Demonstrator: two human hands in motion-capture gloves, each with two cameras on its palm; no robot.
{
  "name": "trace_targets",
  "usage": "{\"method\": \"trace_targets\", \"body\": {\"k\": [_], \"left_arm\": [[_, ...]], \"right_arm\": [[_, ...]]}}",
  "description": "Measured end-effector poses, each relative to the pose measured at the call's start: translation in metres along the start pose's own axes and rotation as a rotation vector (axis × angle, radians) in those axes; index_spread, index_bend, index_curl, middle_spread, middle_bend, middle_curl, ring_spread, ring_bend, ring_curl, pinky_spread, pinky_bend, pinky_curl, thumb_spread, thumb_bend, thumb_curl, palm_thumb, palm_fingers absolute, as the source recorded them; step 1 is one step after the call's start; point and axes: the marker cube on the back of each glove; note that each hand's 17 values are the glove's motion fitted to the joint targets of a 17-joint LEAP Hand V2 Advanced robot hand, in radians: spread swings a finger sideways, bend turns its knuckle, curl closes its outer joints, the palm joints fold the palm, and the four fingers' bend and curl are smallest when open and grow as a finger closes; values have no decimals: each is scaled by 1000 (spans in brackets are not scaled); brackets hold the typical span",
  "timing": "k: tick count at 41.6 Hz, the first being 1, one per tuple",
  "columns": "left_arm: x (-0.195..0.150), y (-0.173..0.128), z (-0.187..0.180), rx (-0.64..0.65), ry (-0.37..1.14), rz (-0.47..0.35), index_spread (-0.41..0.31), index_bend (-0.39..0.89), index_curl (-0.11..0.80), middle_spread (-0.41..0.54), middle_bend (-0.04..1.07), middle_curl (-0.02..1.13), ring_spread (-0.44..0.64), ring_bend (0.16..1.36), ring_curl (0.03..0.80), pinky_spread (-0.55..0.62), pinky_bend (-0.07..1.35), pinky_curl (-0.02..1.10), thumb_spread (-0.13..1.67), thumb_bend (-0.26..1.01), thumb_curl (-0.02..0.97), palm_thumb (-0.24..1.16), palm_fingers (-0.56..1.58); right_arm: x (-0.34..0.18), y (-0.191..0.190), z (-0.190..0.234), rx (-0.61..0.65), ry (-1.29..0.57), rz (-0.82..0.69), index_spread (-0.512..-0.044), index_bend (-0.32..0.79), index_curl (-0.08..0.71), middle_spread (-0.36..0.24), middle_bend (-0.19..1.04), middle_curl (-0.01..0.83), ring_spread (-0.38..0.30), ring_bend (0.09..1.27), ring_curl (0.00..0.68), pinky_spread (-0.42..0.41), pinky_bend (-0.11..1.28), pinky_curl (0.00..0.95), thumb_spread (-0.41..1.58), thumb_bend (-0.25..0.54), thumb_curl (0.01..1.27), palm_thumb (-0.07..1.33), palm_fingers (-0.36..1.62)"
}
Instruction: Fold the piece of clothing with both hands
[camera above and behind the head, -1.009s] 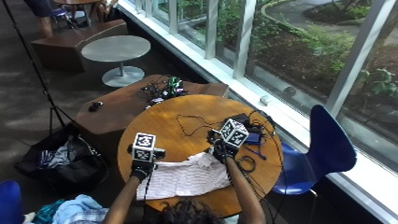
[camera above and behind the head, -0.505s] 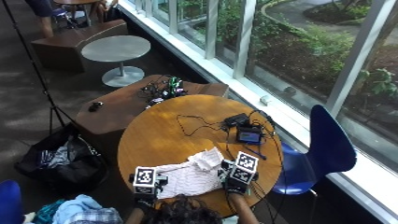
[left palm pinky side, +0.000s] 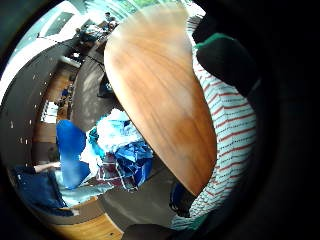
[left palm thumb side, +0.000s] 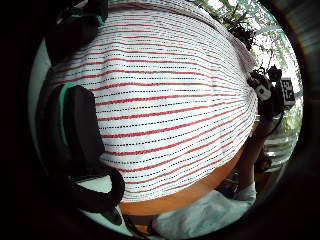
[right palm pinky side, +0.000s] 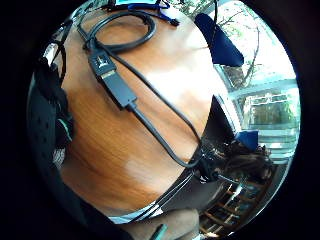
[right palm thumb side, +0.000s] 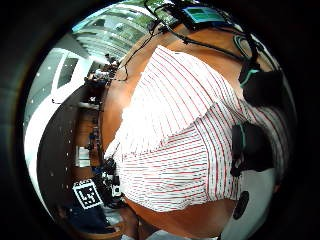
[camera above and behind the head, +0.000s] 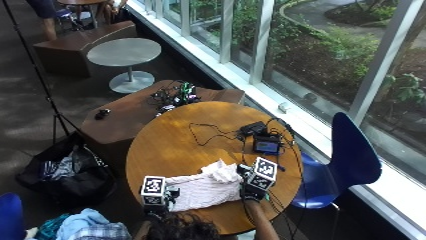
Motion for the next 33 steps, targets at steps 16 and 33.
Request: {"method": "trace_targets", "body": {"k": [16,33], "left_arm": [[-39,-2,-66,152,130,-52,-201,153,403,-175,169,361,-74,402,352,164,238,425,1466,-1,287,452,719],[-102,31,-87,194,95,-219,-200,143,378,-195,172,369,-112,412,357,139,247,427,1411,-3,320,504,744]], "right_arm": [[-170,-6,-95,185,-69,-411,-263,142,258,-159,234,461,-213,713,465,-323,702,421,828,61,508,1138,1231],[-320,81,11,-72,82,-752,-287,116,281,-208,229,476,-247,692,458,-353,680,403,662,-27,544,1137,1219]]}}
